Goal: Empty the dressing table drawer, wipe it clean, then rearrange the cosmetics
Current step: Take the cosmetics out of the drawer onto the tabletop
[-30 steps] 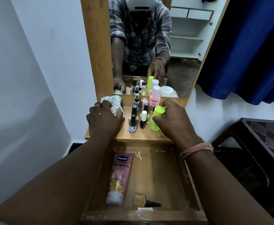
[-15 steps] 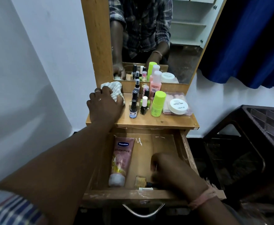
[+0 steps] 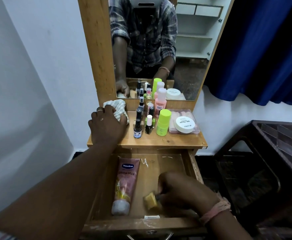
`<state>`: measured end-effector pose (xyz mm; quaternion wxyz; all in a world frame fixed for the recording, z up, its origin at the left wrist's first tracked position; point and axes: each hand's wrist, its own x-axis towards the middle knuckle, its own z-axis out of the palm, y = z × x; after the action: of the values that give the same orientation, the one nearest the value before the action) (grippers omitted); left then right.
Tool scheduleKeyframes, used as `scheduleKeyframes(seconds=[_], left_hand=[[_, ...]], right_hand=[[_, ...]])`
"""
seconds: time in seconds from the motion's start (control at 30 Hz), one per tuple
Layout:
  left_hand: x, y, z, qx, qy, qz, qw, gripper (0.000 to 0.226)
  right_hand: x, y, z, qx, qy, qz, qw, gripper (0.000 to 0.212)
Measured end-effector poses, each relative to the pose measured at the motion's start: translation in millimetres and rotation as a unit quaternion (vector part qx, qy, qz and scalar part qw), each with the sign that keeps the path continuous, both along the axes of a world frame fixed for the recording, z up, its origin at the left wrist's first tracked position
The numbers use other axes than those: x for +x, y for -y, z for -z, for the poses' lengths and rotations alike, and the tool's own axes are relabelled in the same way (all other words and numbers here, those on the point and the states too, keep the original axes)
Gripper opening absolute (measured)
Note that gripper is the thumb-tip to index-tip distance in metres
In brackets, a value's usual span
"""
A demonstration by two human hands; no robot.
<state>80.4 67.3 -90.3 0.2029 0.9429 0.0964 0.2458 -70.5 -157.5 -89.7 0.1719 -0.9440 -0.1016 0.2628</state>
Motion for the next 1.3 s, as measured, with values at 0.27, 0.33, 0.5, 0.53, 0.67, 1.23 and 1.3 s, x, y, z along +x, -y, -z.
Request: scheduleKeyframes(seconds=[0.27,0.33,0.5,0.53,0.67,1.23,1.3], left_hand=[[0.7,0.1,0.1,-0.016,0.000,0.001,1.000,0.047],[0.9,-0.2,0.2,-0.017,-0.002,0.002,1.000,0.046],[1.9,0.0,1.5,-0.015,0.004,0.000,1.000,0.045],[1.8,-0.2,1.5,-0.013,0.005,0.000,1.000,0.045],[2.5,-0.4,1.2,-0.010,0.003,-0.002,1.000,0.047],[-2.7,1.6,-5.2,-0.003,-0.014,-0.002,1.000,0.052],[-2.8,2.1,-5.3,-0.001,-0.013,-0.002,1.000,0.052]], right_hand=[[27.2,33.7,-87.9,0.177,0.321,0.202,0.908,0.005],[38.3,33.5,-93.2,0.138,0.351,0.196,0.905,0.007],[65.5,24.3,-84.5,0.051,0.351,0.170,0.920,0.014],[69.2,23.0,-82.5,0.047,0.346,0.170,0.922,0.014],[79.5,21.7,-76.0,0.039,0.341,0.177,0.922,0.019],[0.0,-55.7,-20.9,-0.052,-0.156,-0.053,0.985,0.028],[-0.1,-58.2,-25.5,-0.061,-0.178,-0.104,0.977,0.031]])
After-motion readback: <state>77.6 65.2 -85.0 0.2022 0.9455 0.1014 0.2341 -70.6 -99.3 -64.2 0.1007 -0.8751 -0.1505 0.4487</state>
